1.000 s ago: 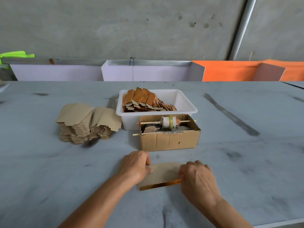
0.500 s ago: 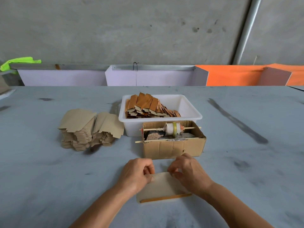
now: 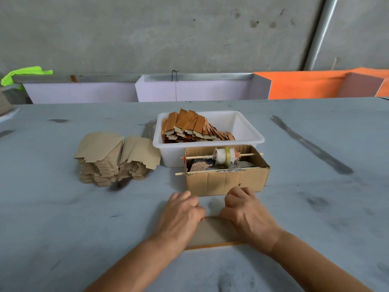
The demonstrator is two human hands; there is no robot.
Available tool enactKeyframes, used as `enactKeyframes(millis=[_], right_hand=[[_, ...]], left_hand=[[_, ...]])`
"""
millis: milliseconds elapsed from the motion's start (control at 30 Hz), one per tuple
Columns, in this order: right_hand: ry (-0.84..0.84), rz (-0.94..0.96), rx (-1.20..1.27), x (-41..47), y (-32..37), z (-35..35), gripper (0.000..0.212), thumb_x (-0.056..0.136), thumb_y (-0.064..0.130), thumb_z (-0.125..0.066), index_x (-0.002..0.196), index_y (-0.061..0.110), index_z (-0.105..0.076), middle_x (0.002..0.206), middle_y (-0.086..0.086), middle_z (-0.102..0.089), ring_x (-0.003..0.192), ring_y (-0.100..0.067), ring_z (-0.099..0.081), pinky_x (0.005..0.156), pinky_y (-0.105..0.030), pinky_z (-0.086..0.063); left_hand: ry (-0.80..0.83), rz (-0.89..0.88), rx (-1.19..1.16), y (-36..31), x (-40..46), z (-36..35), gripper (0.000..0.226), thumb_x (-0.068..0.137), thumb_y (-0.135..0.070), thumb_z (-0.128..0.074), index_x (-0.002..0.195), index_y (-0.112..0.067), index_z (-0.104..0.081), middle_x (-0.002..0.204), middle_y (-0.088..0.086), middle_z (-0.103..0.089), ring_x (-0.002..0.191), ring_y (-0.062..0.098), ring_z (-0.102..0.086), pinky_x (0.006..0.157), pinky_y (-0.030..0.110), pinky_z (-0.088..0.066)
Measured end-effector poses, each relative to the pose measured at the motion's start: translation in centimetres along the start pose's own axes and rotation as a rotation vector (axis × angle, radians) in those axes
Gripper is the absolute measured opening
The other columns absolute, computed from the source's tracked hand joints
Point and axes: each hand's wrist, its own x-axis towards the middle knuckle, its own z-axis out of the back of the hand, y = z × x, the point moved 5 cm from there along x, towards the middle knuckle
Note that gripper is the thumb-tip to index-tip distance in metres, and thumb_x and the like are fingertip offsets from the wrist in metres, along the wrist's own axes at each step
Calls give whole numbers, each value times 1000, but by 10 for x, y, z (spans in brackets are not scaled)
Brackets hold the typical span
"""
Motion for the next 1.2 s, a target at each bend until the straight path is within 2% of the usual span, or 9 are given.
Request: enactKeyframes(millis=[233,300,400,567,733,800,933,1033,1200], right_hand=[[172,-7,-133,-6,12,-4,23,40,13,-78,42,24,-57,47,6,-47,51,-14,-49,46,-26,-36],[174,-59,-81,-6,16,-2,16,46,15,-75,51,25,-63,51,4,-51,56,-15,-52,49,-26,-36],[165,-109,-62,-6,23,-8,25,83,14,-49,98,21,-67,86,-6,-59,89,-26,-51,69,-33,-31],[130,-139,-52,-9,14,-2,19,85,16,-53,94,25,-68,88,-2,-57,88,-22,-50,70,-32,-34],[85,-189,83,-23,-1,-7,24,71,8,-66,83,27,-73,79,6,-60,76,-19,-57,63,-30,-44],[43,-242,164,-27,-4,-3,39,59,-2,-62,80,27,-76,73,7,-63,71,-20,-61,58,-30,-45],[29,-282,353,-36,-12,-6,42,93,8,-48,121,36,-62,112,16,-62,113,-9,-45,91,-23,-33],[-6,-331,565,-43,-15,2,34,90,21,-60,123,29,-62,110,14,-60,114,-5,-46,94,-13,-34],[125,-241,540,-60,-3,2,31,76,41,-74,104,29,-72,117,19,-59,115,-4,-43,99,-28,-37]], left_hand=[[130,-48,261,-23,-3,3,17,38,-18,-76,41,-21,-60,47,-7,-51,53,11,-56,48,17,-39],[177,28,197,-26,-3,4,14,54,-16,-78,64,-17,-69,68,1,-60,75,19,-59,62,23,-41],[216,111,212,-23,-2,-13,26,92,-7,-43,112,-7,-60,108,11,-51,111,28,-40,82,37,-29],[108,41,217,-20,-15,-10,25,46,-27,-92,52,-19,-69,58,-2,-55,55,14,-58,47,21,-38],[29,37,180,-7,-32,-4,18,51,-12,-68,64,-23,-74,61,-11,-56,53,10,-56,45,19,-39],[40,73,111,-4,-39,-3,35,48,-10,-72,79,-25,-75,73,-13,-61,64,10,-58,52,20,-43],[73,159,-27,2,-46,-5,37,88,-33,-41,124,-30,-50,118,-14,-54,109,15,-44,89,28,-33],[106,175,-57,3,-49,-5,56,77,-69,-44,120,-33,-51,116,-16,-56,106,13,-44,93,26,-31],[101,84,10,-1,-51,-3,33,91,-53,-44,104,-26,-56,110,-14,-55,106,11,-45,92,22,-26]])
